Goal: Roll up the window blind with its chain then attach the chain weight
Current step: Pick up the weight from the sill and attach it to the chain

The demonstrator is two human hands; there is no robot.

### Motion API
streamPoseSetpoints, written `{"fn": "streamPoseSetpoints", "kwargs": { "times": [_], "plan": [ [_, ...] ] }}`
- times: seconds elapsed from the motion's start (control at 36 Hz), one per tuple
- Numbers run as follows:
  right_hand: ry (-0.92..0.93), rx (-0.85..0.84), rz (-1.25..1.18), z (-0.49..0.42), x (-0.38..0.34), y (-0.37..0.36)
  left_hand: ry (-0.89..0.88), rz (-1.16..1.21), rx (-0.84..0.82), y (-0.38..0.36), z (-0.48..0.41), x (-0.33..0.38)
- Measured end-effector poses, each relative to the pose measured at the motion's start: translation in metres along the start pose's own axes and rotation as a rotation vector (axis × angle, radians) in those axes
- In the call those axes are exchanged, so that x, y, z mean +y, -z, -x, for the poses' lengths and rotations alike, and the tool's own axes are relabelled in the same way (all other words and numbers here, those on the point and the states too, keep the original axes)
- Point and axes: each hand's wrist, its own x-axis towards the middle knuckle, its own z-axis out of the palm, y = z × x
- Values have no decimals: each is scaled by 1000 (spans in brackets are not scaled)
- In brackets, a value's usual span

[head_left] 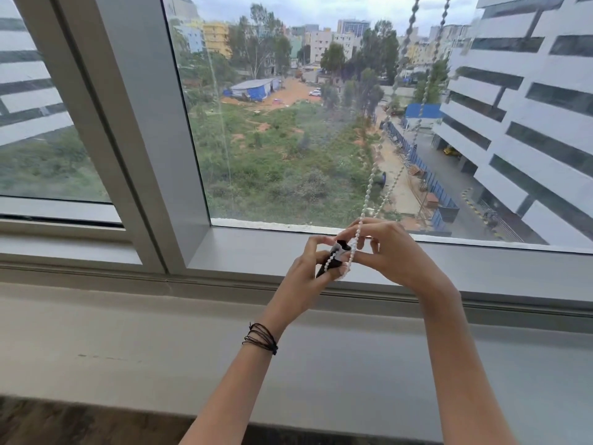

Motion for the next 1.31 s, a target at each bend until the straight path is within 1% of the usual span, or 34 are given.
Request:
{"fn": "streamPoseSetpoints", "kwargs": {
  "times": [0.53,0.81,1.06,1.22,1.31],
  "plan": [
    [38,-27,53,0,-4,3,-9,54,8,5,0,2],
    [36,11,60,0,-1,1,-55,-34,98,2,1,2],
    [14,-7,60,4,4,2,-50,-6,50,-1,3,3],
    [-4,-13,51,5,7,2,-39,-73,33,-2,3,3],
    [-2,2,31,7,7,2,-26,-55,17,-1,4,5]
  ]
}}
